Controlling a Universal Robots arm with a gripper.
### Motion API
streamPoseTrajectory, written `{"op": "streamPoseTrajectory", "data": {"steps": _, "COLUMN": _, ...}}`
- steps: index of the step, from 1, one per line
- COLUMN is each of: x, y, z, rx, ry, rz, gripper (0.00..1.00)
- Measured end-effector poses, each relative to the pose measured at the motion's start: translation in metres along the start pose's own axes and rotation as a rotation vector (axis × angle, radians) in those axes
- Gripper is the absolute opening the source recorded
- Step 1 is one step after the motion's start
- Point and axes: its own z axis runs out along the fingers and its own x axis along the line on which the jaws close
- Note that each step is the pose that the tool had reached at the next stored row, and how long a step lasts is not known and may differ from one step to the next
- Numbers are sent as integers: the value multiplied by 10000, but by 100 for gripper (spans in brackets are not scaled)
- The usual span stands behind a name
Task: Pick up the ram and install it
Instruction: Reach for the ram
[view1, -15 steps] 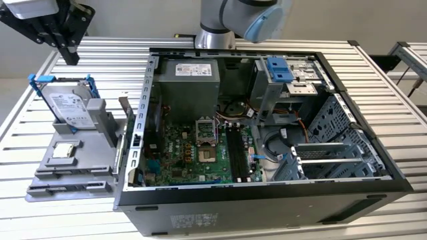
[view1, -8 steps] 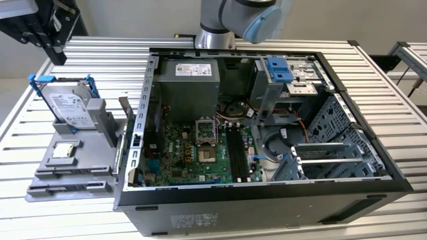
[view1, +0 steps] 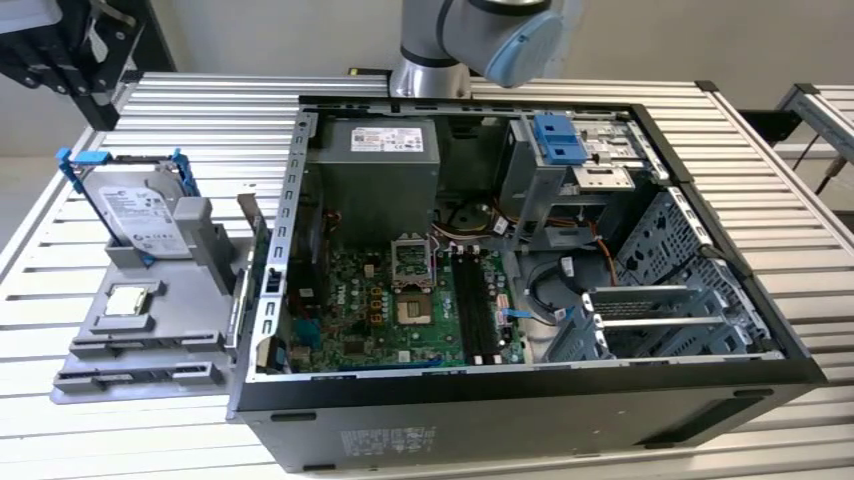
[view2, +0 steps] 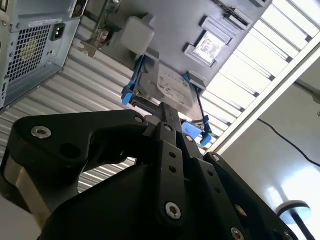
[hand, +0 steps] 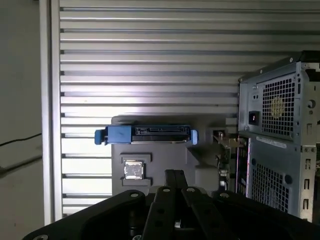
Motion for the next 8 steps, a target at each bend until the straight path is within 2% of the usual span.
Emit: {"op": "streamPoseTrajectory", "data": {"steps": 8, "x": 179, "y": -1, "z": -4, "rx": -1, "ry": 3, "rz": -51, "gripper": 0}}
